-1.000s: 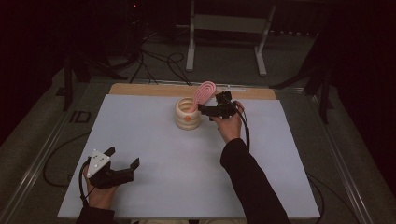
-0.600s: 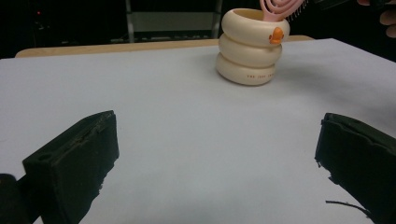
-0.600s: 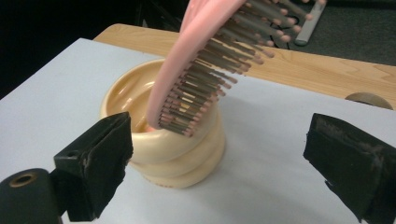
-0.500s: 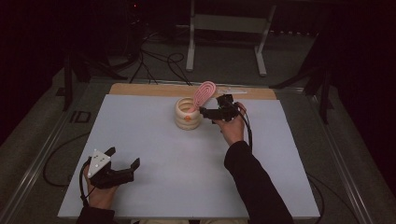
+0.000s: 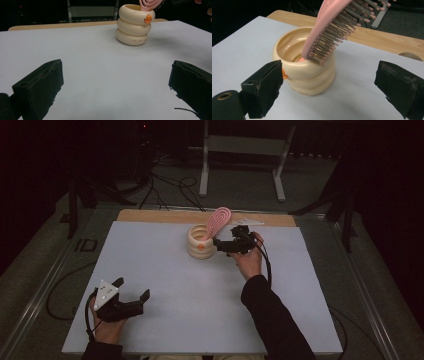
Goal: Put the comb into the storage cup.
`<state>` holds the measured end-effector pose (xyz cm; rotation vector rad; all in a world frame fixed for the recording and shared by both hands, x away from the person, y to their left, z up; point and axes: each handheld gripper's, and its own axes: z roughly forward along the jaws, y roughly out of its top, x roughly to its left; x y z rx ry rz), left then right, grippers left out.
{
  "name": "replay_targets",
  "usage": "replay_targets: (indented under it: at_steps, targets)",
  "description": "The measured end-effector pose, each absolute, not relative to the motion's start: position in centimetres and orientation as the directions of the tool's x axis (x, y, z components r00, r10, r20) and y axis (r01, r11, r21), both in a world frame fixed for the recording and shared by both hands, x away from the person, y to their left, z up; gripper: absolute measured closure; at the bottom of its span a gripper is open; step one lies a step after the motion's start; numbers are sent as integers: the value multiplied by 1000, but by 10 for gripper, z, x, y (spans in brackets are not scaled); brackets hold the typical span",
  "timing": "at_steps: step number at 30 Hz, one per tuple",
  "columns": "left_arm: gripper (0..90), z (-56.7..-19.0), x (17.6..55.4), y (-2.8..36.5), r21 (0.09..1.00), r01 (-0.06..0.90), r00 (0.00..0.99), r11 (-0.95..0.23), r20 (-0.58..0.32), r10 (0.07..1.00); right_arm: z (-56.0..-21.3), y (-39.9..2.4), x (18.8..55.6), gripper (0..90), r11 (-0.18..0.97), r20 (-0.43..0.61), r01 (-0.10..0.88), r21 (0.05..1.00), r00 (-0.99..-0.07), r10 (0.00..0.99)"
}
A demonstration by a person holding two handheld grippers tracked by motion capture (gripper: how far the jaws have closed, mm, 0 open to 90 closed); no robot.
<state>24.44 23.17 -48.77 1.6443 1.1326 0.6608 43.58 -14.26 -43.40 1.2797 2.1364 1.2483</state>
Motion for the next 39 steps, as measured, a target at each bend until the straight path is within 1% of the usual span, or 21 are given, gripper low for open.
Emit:
replay_targets:
  at_steps: [12, 14, 17, 21, 23, 24, 25, 26, 27, 28, 32, 36, 37, 39]
  targets:
    - [6, -487, 244, 233, 929, 363, 413, -69, -95, 906, -432, -148, 423, 78, 198, 138, 506, 840, -551, 823]
    - [6, -487, 244, 233, 929, 363, 414, -68, -95, 906, -434, -159, 409, 78, 197, 136, 489, 850, -564, 815]
    - [6, -488, 244, 232, 928, 366, 414, -68, -97, 905, -436, -165, 402, 78, 198, 131, 482, 854, -566, 814]
    - [6, -488, 244, 231, 928, 364, 418, -72, -94, 904, -443, -180, 380, 78, 199, 117, 470, 860, -561, 819]
    - [6, -488, 245, 230, 927, 367, 420, -77, -92, 903, -444, -184, 376, 78, 198, 121, 473, 858, -561, 819]
    - [6, -488, 245, 230, 927, 367, 422, -79, -90, 902, -446, -191, 366, 78, 198, 112, 472, 859, -551, 827]
    - [6, -488, 245, 230, 927, 367, 422, -79, -90, 902, -446, -191, 366, 78, 198, 112, 472, 859, -551, 827]
    - [6, -488, 245, 230, 926, 368, 423, -80, -91, 902, -446, -194, 361, 78, 204, 100, 465, 861, -549, 830]
    - [6, -488, 245, 230, 926, 368, 423, -80, -90, 902, -442, -200, 348, 79, 217, 68, 437, 873, -549, 833]
    - [6, -488, 245, 230, 926, 368, 423, -80, -90, 902, -442, -200, 348, 79, 217, 68, 437, 873, -549, 833]
    - [6, -488, 245, 230, 927, 366, 422, -76, -92, 902, -439, -208, 327, 82, 239, 17, 400, 885, -541, 841]
    - [6, -488, 244, 230, 928, 365, 421, -75, -93, 902, -443, -215, 316, 82, 243, 18, 404, 882, -544, 839]
    - [6, -488, 245, 231, 927, 367, 420, -78, -91, 903, -447, -225, 304, 82, 229, 20, 396, 889, -535, 845]
    - [6, -488, 245, 231, 927, 366, 421, -76, -93, 902, -448, -228, 300, 82, 222, 24, 394, 892, -531, 847]
